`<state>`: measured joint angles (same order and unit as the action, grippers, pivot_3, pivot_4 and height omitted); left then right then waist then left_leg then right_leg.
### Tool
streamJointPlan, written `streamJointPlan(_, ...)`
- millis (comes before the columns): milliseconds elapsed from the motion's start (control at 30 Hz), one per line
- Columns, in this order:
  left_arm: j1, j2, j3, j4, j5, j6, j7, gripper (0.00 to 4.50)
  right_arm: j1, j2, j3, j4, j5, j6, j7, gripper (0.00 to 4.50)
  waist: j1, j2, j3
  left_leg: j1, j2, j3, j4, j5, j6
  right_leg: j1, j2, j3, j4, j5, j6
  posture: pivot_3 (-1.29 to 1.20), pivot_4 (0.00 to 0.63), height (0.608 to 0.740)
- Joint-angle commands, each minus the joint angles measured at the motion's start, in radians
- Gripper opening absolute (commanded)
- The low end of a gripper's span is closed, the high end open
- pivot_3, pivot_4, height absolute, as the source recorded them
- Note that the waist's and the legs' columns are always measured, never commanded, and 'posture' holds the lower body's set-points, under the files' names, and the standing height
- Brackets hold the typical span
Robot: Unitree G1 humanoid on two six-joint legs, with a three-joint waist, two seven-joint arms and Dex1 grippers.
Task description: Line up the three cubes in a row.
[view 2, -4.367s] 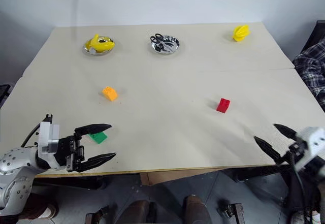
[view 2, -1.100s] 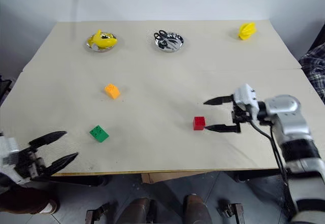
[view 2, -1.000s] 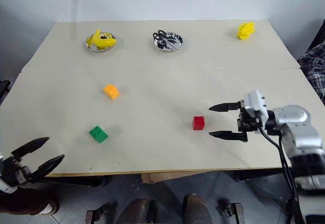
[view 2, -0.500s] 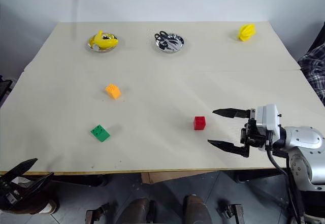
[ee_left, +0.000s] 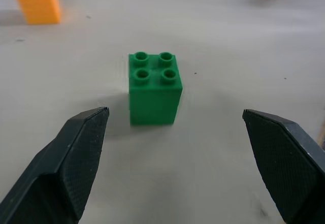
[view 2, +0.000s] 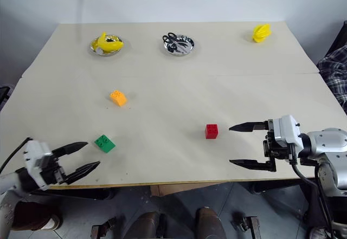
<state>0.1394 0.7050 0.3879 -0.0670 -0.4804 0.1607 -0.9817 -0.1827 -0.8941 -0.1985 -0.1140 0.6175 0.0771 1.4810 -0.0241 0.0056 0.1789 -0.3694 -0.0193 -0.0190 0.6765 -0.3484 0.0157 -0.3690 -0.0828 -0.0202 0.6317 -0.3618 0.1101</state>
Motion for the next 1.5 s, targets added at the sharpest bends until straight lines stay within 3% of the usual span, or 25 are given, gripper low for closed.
streamJointPlan(33, -0.056, 0.000, -0.044, 0.047, 0.049, -0.002, 0.035, 4.50, -0.013, -0.018, -0.016, -0.043, 0.020, -0.002, 0.026, 4.48, 0.000, 0.000, 0.000, 0.000, 0.000, 0.000, 0.001, 0.000, 0.000, -0.001, 0.000, 0.000, 0.001, 0.000, 0.000, 0.00, 0.150, 0.740)
streamJointPlan(233, -0.119, -0.002, -0.089, 0.118, 0.074, -0.031, 0.021, 4.50, 0.017, -0.017, -0.037, -0.061, 0.016, 0.009, 0.016, 4.48, 0.002, 0.000, 0.000, -0.001, 0.000, 0.000, 0.002, 0.000, 0.000, -0.002, 0.000, 0.000, 0.006, 0.000, 0.000, 0.00, 0.150, 0.740)
streamJointPlan(333, -0.122, -0.004, -0.088, 0.130, 0.067, -0.035, 0.013, 3.92, 0.031, -0.006, -0.044, -0.080, 0.021, 0.010, -0.005, 4.50, 0.003, 0.000, 0.000, -0.001, 0.000, 0.000, 0.003, 0.000, 0.000, -0.002, 0.000, 0.000, 0.006, 0.000, 0.000, 0.00, 0.150, 0.740)
streamJointPlan(567, -0.151, -0.019, -0.096, 0.180, 0.066, -0.072, -0.008, 1.82, 0.060, 0.012, -0.042, -0.085, 0.013, -0.005, -0.033, 4.50, 0.005, 0.000, 0.000, -0.001, 0.000, 0.000, 0.004, 0.000, 0.000, -0.002, 0.000, 0.000, 0.006, 0.000, 0.000, 0.00, 0.150, 0.740)
streamJointPlan(633, -0.161, -0.021, -0.103, 0.192, 0.068, -0.083, -0.024, 1.43, 0.064, 0.014, -0.042, -0.082, 0.012, -0.007, -0.039, 4.50, 0.010, 0.000, 0.000, -0.001, 0.000, 0.000, 0.004, 0.000, 0.000, -0.002, 0.000, 0.000, 0.006, 0.000, 0.000, 0.00, 0.150, 0.740)
streamJointPlan(933, -0.286, -0.019, -0.149, 0.260, 0.076, -0.159, -0.117, 1.43, 0.112, 0.018, -0.083, -0.091, 0.017, 0.003, -0.085, 4.50, 0.028, 0.000, 0.000, -0.001, -0.001, 0.000, 0.005, 0.000, 0.000, -0.002, 0.000, 0.000, 0.006, 0.000, 0.000, 0.00, 0.150, 0.740)
streamJointPlan(1100, -0.368, -0.007, -0.257, 0.208, 0.104, -0.166, -0.207, 1.43, 0.160, 0.017, -0.152, -0.111, 0.034, 0.020, -0.128, 4.50, 0.026, 0.000, 0.000, -0.001, -0.001, 0.000, 0.005, 0.000, 0.000, -0.002, 0.000, 0.000, 0.007, 0.000, 0.000, 0.00, 0.150, 0.740)
streamJointPlan(1167, -0.500, -0.042, -0.380, 0.218, 0.168, -0.137, -0.237, 1.43, 0.204, 0.016, -0.226, -0.134, 0.056, 0.045, -0.165, 4.50, 0.022, 0.000, 0.000, -0.001, -0.001, 0.000, 0.005, 0.000, 0.000, -0.002, 0.000, 0.000, 0.008, 0.000, 0.000, 0.00, 0.150, 0.740)
streamJointPlan(1233, -0.613, -0.093, -0.474, 0.266, 0.223, -0.124, -0.251, 1.43, 0.250, 0.019, -0.272, -0.155, 0.057, 0.050, -0.178, 4.50, 0.056, 0.000, 0.000, -0.002, -0.002, -0.001, 0.007, 0.001, -0.001, -0.003, 0.000, -0.002, 0.010, 0.000, 0.000, 0.00, 0.150, 0.740)
streamJointPlan(1500, -0.928, -0.310, -0.681, 0.600, 0.409, -0.169, -0.223, 1.43, 0.345, 0.048, -0.319, -0.262, 0.066, 0.073, -0.244, 4.50, 0.044, -0.003, 0.001, -0.003, -0.003, 0.003, 0.008, 0.002, 0.001, -0.003, 0.003, 0.001, 0.013, 0.003, 0.005, 0.00, 0.150, 0.740)
